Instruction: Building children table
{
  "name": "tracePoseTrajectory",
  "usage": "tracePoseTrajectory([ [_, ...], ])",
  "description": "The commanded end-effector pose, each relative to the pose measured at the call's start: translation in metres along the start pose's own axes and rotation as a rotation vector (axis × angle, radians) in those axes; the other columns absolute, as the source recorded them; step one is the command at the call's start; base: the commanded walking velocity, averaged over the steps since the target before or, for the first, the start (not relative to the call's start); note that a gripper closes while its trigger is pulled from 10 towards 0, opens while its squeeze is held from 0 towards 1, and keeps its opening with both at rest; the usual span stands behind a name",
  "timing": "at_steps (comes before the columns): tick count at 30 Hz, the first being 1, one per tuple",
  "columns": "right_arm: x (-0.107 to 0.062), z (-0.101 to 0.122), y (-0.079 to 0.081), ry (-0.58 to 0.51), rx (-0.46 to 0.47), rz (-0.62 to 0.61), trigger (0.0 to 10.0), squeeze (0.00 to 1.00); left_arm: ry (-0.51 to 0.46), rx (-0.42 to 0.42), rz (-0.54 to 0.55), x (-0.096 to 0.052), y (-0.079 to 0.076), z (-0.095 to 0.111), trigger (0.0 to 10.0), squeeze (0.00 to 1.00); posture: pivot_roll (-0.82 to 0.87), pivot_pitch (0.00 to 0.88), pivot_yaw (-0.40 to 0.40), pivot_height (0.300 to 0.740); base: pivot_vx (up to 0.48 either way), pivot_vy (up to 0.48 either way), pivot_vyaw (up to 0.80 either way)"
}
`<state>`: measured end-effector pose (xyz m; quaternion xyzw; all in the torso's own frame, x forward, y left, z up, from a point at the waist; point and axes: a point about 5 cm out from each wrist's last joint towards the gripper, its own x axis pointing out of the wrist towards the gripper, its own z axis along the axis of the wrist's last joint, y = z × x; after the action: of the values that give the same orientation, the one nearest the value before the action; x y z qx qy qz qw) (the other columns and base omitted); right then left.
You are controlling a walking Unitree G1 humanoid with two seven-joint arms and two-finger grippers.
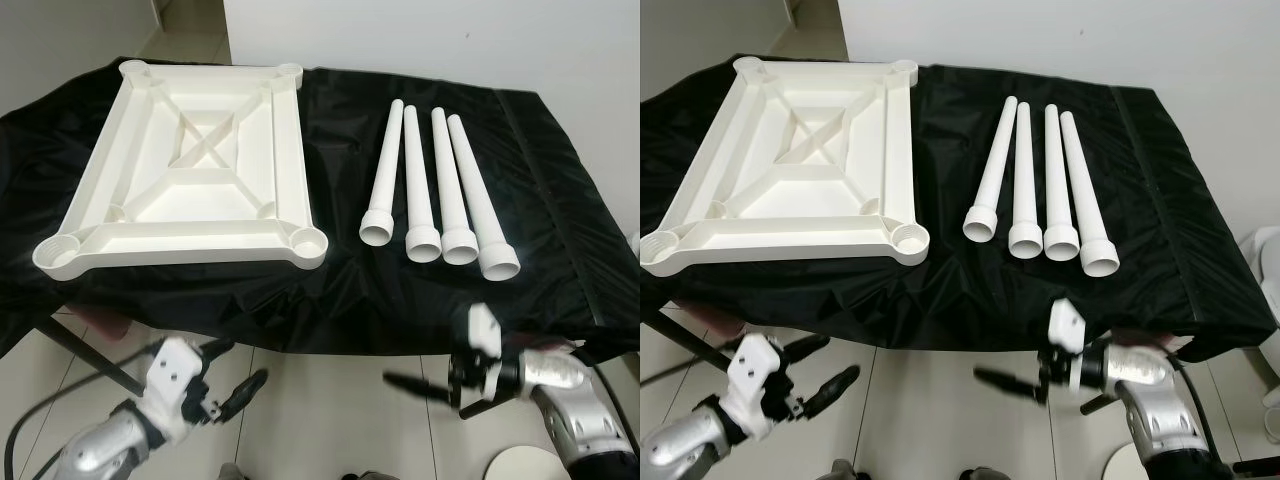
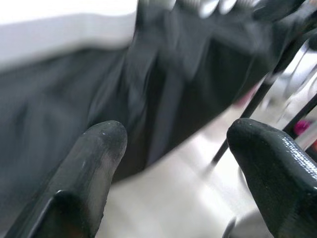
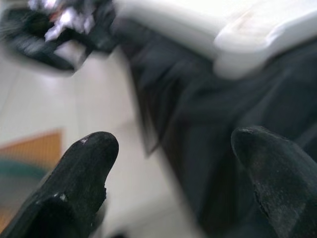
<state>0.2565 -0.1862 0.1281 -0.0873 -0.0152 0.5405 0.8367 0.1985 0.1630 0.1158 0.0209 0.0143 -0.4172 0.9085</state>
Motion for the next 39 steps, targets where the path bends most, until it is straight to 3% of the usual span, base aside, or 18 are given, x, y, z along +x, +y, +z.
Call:
tracePoseTrajectory([
  [1,-0.003,-0.001,-0.001,-0.012,0.023,-0.033,10.0,0.0,0.005,-0.034,-0.11,-0.002,-0.007,-0.001,10.0,0.0,-0.06,0.106,-0.01,0.74,0.0,0.0,0.0],
  [3,0.006,0.008,-0.013,-0.091,0.047,-0.161,10.0,0.0,-0.034,-0.03,-0.053,0.005,-0.003,0.008,10.0,0.0,-0.05,0.104,-0.014,0.74,0.0,0.0,0.0],
  [4,0.006,0.008,-0.013,-0.091,0.047,-0.161,10.0,0.0,-0.034,-0.03,-0.053,0.005,-0.003,0.008,10.0,0.0,-0.05,0.104,-0.014,0.74,0.0,0.0,0.0],
  [5,0.012,0.014,-0.021,-0.138,0.087,-0.246,10.0,0.0,-0.044,-0.022,0.019,0.009,0.003,0.013,10.0,0.0,-0.05,0.103,-0.015,0.74,0.0,0.0,0.0],
  [7,0.012,0.014,-0.021,-0.138,0.087,-0.246,10.0,0.0,-0.044,-0.022,0.019,0.009,0.003,0.013,10.0,0.0,-0.05,0.103,-0.015,0.74,0.0,0.0,0.0],
  [8,0.021,0.026,-0.035,-0.235,0.152,-0.402,10.0,0.0,-0.07,-0.018,0.138,0.015,0.014,0.019,10.0,0.0,-0.06,0.102,-0.017,0.74,0.0,0.0,0.0],
  [10,0.021,0.026,-0.035,-0.235,0.152,-0.402,10.0,0.0,-0.07,-0.018,0.138,0.015,0.014,0.019,10.0,0.0,-0.06,0.102,-0.017,0.74,0.0,0.0,0.0],
  [12,0.026,0.032,-0.042,-0.28,0.189,-0.504,10.0,0.0,-0.073,-0.03,0.212,0.019,0.021,0.024,10.0,0.0,-0.06,0.099,-0.019,0.74,0.0,0.0,0.0],
  [15,0.026,0.032,-0.042,-0.28,0.189,-0.504,10.0,0.0,-0.073,-0.03,0.212,0.019,0.021,0.024,10.0,0.0,-0.06,0.099,-0.019,0.74,0.0,0.0,0.0],
  [18,0.033,0.043,-0.058,-0.323,0.208,-0.723,10.0,0.0,-0.119,-0.064,0.346,0.025,0.036,0.043,10.0,0.0,-0.07,0.094,-0.019,0.74,0.0,0.0,0.0],
  [24,0.036,0.045,-0.07,-0.313,0.227,-0.815,10.0,0.0,-0.147,-0.099,0.413,0.037,0.04,0.048,10.0,0.0,-0.07,0.093,-0.017,0.74,0.0,0.0,0.0],
  [25,0.033,0.045,-0.079,-0.307,0.22,-0.903,10.0,0.0,-0.149,-0.113,0.415,0.048,0.038,0.049,10.0,0.0,-0.08,0.091,-0.015,0.74,0.0,0.0,0.0],
  [26,0.033,0.045,-0.079,-0.307,0.22,-0.903,10.0,0.0,-0.149,-0.113,0.415,0.048,0.038,0.049,10.0,0.0,-0.08,0.091,-0.015,0.74,0.0,0.0,0.0],
  [28,0.028,0.044,-0.091,-0.271,0.205,-1.006,10.0,0.0,-0.155,-0.119,0.435,0.063,0.038,0.052,10.0,0.0,-0.08,0.091,-0.008,0.74,0.0,0.0,0.0],
  [35,0.029,0.042,-0.094,-0.23,0.195,-1.055,10.0,0.0,-0.157,-0.138,0.449,0.073,0.038,0.056,10.0,0.0,-0.09,0.091,-0.004,0.74,0.0,0.0,0.0],
  [37,0.036,0.035,-0.095,-0.215,0.223,-1.077,10.0,0.0,-0.145,-0.117,0.567,0.087,0.048,0.059,10.0,0.0,-0.1,0.086,0.008,0.74,0.0,0.0,0.0],
  [39,0.038,0.034,-0.095,-0.211,0.229,-1.08,10.0,0.0,-0.138,-0.113,0.597,0.09,0.05,0.06,10.0,0.0,-0.1,0.086,0.008,0.74,0.0,0.0,0.0],
])
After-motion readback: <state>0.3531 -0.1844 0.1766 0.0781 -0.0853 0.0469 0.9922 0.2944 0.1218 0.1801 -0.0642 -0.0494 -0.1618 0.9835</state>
